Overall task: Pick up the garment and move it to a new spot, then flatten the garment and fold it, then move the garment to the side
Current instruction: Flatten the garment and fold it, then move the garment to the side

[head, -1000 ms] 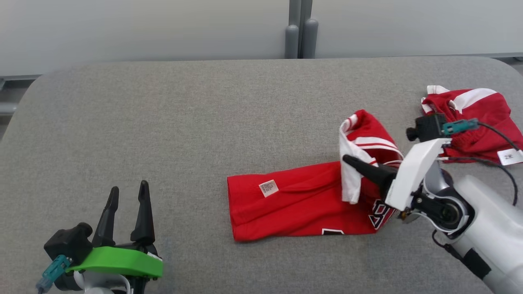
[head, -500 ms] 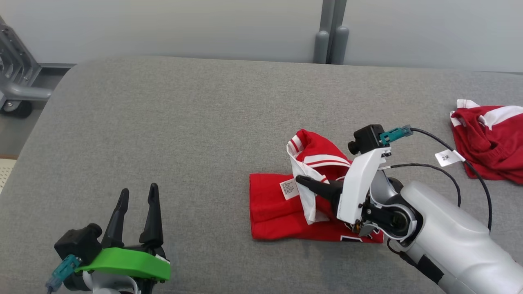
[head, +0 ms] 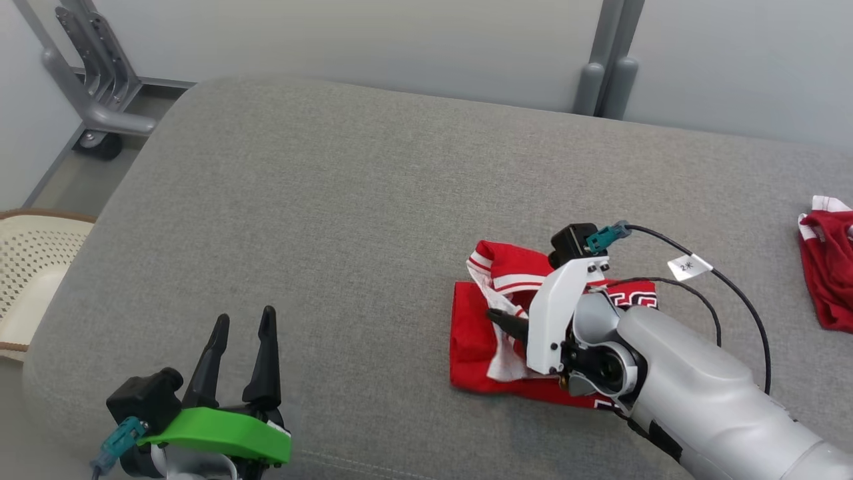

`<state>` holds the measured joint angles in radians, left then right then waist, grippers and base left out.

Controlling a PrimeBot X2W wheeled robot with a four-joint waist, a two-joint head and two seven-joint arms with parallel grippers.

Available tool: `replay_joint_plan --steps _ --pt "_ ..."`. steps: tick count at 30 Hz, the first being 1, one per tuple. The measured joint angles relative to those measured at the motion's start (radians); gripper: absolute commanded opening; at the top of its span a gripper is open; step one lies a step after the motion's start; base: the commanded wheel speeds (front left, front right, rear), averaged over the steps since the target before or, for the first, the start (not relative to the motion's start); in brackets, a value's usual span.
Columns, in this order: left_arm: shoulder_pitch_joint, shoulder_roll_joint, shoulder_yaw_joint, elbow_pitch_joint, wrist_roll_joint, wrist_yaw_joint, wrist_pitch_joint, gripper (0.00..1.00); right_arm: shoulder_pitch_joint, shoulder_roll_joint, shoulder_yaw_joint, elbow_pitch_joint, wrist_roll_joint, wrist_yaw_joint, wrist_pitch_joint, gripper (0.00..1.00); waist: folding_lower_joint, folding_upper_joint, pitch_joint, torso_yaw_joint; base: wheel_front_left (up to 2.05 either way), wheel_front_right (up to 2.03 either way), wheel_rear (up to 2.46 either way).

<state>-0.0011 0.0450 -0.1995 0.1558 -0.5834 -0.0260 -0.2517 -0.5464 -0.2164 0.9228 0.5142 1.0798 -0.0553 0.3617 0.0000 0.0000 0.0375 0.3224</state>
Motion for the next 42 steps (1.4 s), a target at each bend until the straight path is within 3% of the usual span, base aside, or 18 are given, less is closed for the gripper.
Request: replay_joint_plan --steps 1,2,9,17,29,42 --pt "0.000 0.000 0.001 0.000 -0.001 0.000 0.000 1.00 -0.004 0.008 0.003 0.009 -0.002 -0.001 0.000 0.83 0.0000 0.0000 -0.002 0.006 0.00 0.00 0.00" --pt "0.000 0.000 0.002 0.000 -0.002 0.000 0.000 1.00 -0.007 0.018 0.007 0.017 -0.006 -0.006 0.000 1.00 0.0000 0.0000 -0.005 0.012 0.00 0.00 0.00" --pt "0.002 0.000 0.027 -0.001 -0.002 0.015 0.000 1.00 -0.049 0.072 0.042 0.043 -0.028 -0.007 0.006 1.00 0.0000 0.0000 -0.032 0.010 0.00 0.00 0.00" --pt "0.009 0.000 0.032 -0.020 0.008 0.019 0.000 1.00 -0.129 0.078 0.021 0.008 -0.044 0.034 -0.025 1.00 0.0000 0.0000 -0.051 -0.036 0.00 0.00 0.00" --pt "0.033 0.000 0.036 -0.071 0.023 0.026 0.000 1.00 -0.118 -0.078 -0.107 0.008 -0.032 0.037 -0.144 1.00 0.0000 0.0000 -0.056 -0.136 0.00 0.00 0.00" --pt "0.033 0.000 0.013 -0.111 0.048 0.027 0.000 1.00 0.067 -0.167 -0.101 0.010 -0.036 0.082 -0.250 1.00 0.0000 0.0000 -0.007 -0.216 0.00 0.00 0.00"
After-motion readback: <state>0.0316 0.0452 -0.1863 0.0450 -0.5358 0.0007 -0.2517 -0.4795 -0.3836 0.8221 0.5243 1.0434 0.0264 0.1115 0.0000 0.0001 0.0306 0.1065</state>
